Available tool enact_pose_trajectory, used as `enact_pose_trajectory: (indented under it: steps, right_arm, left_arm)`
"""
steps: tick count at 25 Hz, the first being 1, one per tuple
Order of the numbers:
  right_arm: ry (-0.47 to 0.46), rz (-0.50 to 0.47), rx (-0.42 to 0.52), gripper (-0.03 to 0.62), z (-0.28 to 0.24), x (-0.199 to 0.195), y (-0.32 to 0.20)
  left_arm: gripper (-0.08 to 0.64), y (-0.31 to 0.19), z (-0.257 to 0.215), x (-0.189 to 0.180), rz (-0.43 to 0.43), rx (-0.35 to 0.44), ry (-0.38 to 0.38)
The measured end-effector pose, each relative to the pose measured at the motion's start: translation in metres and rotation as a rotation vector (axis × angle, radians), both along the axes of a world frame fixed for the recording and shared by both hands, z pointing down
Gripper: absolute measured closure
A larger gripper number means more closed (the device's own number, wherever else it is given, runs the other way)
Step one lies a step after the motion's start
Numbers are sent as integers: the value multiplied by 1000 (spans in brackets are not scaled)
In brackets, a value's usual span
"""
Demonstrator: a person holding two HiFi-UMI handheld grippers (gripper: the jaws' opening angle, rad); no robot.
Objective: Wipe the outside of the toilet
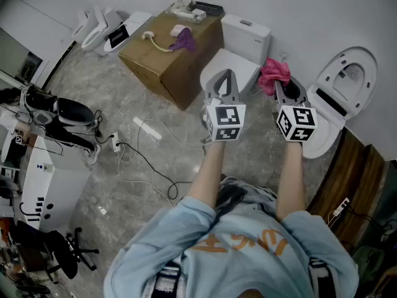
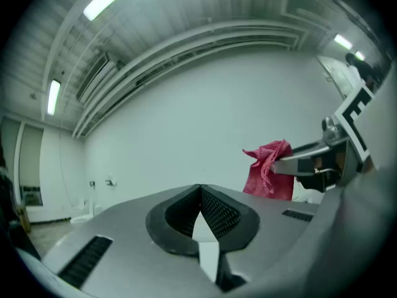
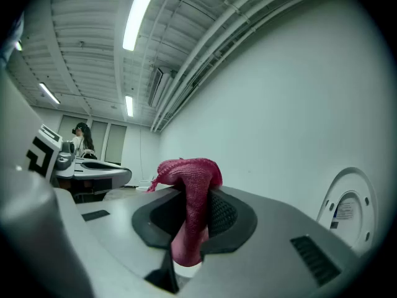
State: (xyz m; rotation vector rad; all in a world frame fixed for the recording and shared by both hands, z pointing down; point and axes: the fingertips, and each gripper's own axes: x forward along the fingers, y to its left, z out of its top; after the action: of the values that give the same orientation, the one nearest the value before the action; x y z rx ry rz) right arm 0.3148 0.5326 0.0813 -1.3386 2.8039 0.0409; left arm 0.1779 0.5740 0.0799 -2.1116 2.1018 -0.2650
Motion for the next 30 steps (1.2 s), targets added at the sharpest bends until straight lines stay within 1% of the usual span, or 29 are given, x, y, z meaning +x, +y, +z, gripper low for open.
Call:
enact_pose_trajectory:
  steps: [2,4,7,9,14,18,21,24,27,30]
  right_arm:
    - [2,-7,16,515,-3,-1,-6]
    - [-9,-2,28,515,-5,-1,-10]
    - [-56,35,29,514,-8,3,-17]
    - [-51,46,22,514,-7,3,-25]
    - [-51,25,23,513,-6,-3,-44]
    - [-58,27,34,512,-8,-12,-70]
    - [-44,15,64,512,-11,-23,-88]
    - [-30,12,89,512,-8,-36,-121]
    - [-38,18,69,512,9,-50,-164]
    - [-50,49,38,512,22,-79,-211]
  left_arm:
    - [534,-4,-4,6,22,12,-12]
    - [534,-6,-6,8,36,16,-5]
    - [534,-7,-13,9,48,31,3]
    - [534,-10,-18,7,48,45,8]
    - [534,-25,-13,-11,17,48,50]
    - [534,-49,-9,-34,4,45,72]
    - [534,-74,-6,-53,-3,61,110]
    - [534,-113,3,-66,16,73,134]
    - [534,-157,21,-82,26,58,155]
    - [534,-202,36,-106,42,14,148]
